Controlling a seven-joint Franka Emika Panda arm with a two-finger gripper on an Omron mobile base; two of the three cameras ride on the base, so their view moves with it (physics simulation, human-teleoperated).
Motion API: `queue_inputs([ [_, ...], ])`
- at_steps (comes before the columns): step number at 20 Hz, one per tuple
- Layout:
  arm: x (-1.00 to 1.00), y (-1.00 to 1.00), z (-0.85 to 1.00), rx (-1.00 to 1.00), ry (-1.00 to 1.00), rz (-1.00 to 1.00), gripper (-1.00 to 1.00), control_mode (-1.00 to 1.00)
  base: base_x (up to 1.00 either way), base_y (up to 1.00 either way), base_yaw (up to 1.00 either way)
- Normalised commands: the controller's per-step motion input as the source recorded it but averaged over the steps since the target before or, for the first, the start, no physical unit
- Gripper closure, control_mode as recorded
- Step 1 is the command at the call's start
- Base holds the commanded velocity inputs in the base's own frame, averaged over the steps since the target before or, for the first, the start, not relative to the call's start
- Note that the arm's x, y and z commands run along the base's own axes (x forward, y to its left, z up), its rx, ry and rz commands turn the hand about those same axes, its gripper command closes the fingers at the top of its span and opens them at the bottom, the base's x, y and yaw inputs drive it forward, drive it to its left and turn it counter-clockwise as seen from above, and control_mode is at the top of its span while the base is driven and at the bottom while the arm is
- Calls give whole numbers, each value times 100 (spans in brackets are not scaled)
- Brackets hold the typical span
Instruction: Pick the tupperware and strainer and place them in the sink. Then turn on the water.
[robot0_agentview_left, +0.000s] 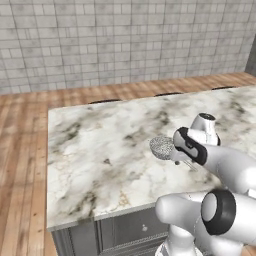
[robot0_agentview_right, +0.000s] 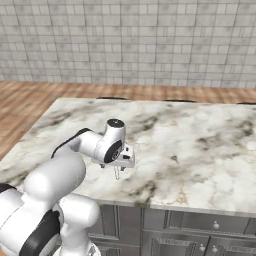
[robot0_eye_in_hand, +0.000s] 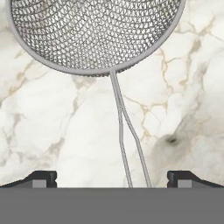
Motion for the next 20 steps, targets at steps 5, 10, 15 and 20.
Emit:
queue_inputs([
  [5,38,-2,0,0,1,0,-100,-100,0,0,0],
  [10,14,0,-11,0,3,0,-100,-100,0,0,0],
  [15,0,-3,-9,0,5,0,-100,-100,0,0,0],
  [20,9,0,-20,0,1,0,-100,-100,0,0,0],
])
